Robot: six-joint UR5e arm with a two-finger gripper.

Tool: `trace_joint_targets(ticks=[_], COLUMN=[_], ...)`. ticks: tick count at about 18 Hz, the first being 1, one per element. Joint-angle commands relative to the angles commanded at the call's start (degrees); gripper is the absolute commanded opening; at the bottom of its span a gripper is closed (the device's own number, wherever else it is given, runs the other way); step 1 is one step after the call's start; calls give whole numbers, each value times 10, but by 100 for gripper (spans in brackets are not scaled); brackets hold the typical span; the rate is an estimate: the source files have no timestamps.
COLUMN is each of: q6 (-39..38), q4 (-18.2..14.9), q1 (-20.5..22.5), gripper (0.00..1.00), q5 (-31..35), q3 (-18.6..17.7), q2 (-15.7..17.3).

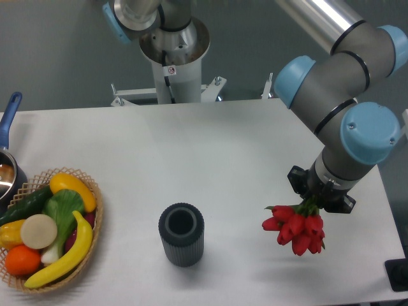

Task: Insert the flowers into the vase
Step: 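Lift the red tulip bunch with the gripper and start moving it, then carry the tulips toward the dark grey vase, tilting stems downward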

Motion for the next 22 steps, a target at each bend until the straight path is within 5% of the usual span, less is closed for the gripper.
trace_joint_targets(ticks=[5, 13, 22], q6=[2, -8, -153], q4=[-1, 6, 40], q1=[-2, 0, -11], gripper=[3, 0, 0], q5=[-10, -133, -310], q3=[18, 25, 24], q2=[-1, 41, 61])
